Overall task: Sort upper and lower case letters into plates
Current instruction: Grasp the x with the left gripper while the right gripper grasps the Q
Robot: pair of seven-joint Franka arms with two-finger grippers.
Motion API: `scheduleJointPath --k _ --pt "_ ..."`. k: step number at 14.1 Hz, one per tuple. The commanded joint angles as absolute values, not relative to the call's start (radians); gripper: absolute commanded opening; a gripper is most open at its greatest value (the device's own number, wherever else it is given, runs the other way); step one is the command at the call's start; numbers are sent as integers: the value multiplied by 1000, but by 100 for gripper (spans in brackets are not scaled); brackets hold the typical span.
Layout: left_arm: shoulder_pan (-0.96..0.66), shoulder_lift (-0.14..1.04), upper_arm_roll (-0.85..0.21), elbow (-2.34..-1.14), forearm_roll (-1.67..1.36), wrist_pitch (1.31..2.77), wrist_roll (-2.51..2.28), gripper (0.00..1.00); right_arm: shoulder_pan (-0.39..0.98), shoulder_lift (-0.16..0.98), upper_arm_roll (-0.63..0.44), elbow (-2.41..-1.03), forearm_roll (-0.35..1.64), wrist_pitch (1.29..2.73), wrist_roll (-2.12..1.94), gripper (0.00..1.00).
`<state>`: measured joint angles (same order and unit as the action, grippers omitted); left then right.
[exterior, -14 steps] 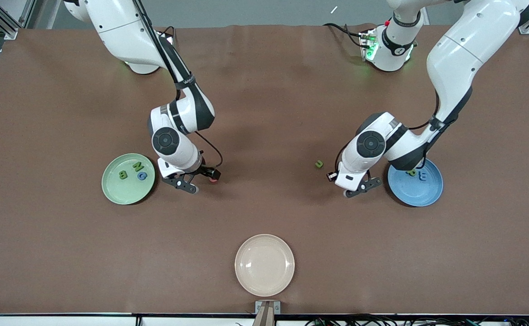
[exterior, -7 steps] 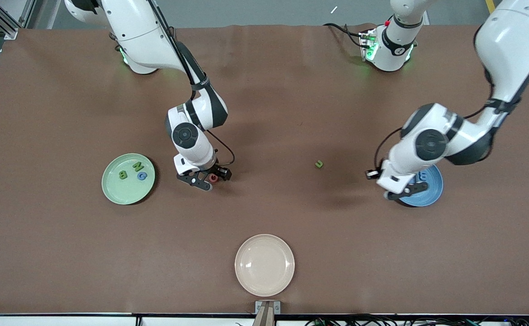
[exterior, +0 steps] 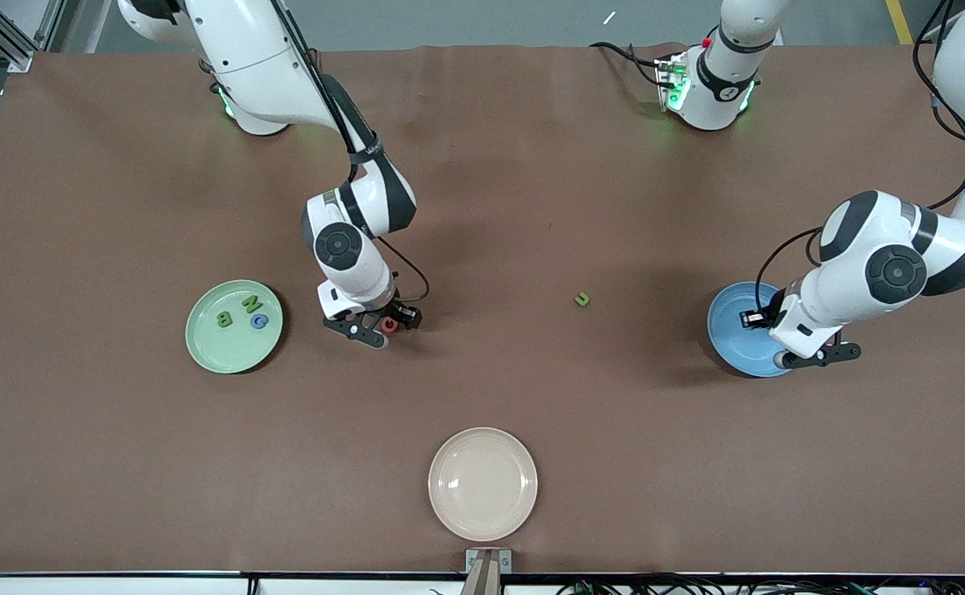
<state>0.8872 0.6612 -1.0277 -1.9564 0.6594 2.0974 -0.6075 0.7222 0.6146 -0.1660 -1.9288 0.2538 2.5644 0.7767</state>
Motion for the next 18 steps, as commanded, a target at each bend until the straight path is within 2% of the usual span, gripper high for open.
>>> scheduleJointPath --k 1,3,6,10,12,13,14,15,17,18 --pt "876 701 -996 -1960 703 2161 -603 13 733 623 -175 -1937 262 2563 782 48" --pt "830 716 -945 -1947 725 2180 -603 13 727 623 -175 -1934 255 2563 776 37" --pt "757 727 -850 -1939 727 2236 -601 13 726 623 -175 -1936 250 2562 773 32" --pt "730 739 -807 -1921 755 2243 -585 13 721 618 -178 -1931 250 2543 759 6" --pt "738 739 -805 -1917 755 2243 -558 13 719 618 -179 -1910 250 2505 764 4" --pt "739 739 -805 -1917 755 2243 -558 14 719 618 -179 -1901 250 2494 765 9" --pt "738 738 -805 -1917 755 2243 -558 15 718 620 -179 -1896 252 2493 773 51" --pt "736 739 -805 -1913 755 2243 -558 24 719 620 -179 -1888 255 2493 779 96" --pt "733 738 -805 -1894 752 2238 -561 51 719 620 -179 -1882 256 2493 781 100" --pt "733 730 -805 -1894 746 2232 -561 74 719 620 -179 -1878 256 2493 781 100"
